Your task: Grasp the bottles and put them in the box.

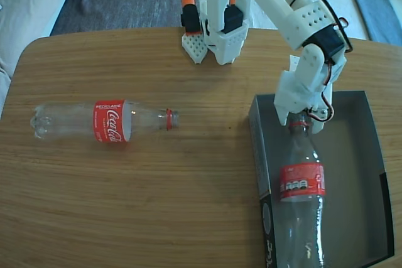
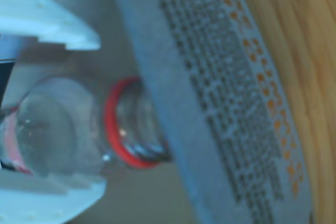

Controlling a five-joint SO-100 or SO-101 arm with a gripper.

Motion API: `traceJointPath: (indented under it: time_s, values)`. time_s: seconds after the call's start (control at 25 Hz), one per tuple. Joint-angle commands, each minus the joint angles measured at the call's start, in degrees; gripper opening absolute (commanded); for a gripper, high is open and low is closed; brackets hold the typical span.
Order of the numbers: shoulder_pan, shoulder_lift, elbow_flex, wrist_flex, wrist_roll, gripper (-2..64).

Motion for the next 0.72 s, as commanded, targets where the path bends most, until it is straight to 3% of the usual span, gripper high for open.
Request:
traceJointPath:
  time_s: [0.0,0.36,0.52,0.68]
  values:
    - [0.1,1.5,-0.5,-0.5,0.2,31.6]
    - [0.7,1.9,-1.9,-2.7,0.4,32.9]
    - [3.1,1.9,-6.2,-2.6,5.9,37.6]
    - [4.7,1.9,-10.4,-1.8,6.7,37.9]
